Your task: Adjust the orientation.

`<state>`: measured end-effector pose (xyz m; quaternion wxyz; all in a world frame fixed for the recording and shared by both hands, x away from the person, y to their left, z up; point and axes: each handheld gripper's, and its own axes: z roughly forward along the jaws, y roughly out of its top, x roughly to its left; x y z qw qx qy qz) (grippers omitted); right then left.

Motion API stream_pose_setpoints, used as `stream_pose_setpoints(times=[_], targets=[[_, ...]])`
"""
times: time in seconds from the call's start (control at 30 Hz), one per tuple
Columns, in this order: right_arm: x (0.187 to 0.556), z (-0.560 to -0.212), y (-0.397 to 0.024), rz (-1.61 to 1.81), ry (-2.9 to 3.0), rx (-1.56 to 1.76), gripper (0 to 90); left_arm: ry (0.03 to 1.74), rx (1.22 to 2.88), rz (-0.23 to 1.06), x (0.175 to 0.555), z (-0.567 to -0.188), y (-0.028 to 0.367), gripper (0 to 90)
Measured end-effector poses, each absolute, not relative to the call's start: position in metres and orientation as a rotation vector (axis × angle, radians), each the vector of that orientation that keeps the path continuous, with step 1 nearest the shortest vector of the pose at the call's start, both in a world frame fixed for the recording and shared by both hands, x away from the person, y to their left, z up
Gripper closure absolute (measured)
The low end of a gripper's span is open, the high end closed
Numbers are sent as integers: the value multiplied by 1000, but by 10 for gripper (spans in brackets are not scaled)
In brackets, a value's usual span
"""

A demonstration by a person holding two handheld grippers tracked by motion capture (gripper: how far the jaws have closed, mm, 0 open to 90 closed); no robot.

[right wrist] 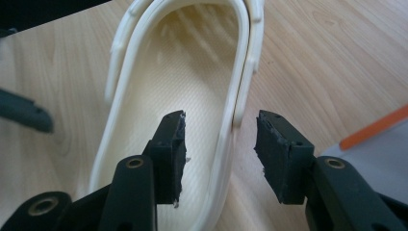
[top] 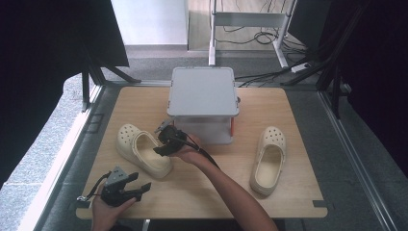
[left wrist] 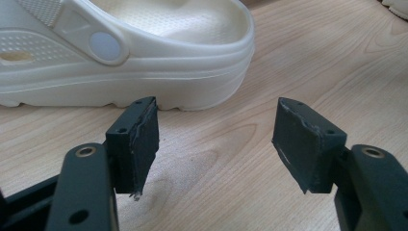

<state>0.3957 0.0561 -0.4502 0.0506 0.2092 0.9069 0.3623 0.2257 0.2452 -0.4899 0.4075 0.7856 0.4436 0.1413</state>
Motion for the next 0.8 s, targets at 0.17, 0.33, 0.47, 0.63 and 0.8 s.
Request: stream_pose_setpoints(times=[0.17,0.33,0.47,0.63,0.8], targets=[[404,-450,68,1087,2770,634,549,1113,1989,357,226,-491,245,337],[413,-449,81,1051,2785,638,559,1110,1986,364,225,-490,247,338],[417,-449,85,1021,2795,638,578,1111,1986,363,225,-490,247,338],[421,-449,89,973,2810,639,585,1109,1988,364,225,-490,247,338],[426,-448,95,925,2830,627,597,1109,1988,366,225,-489,247,338]])
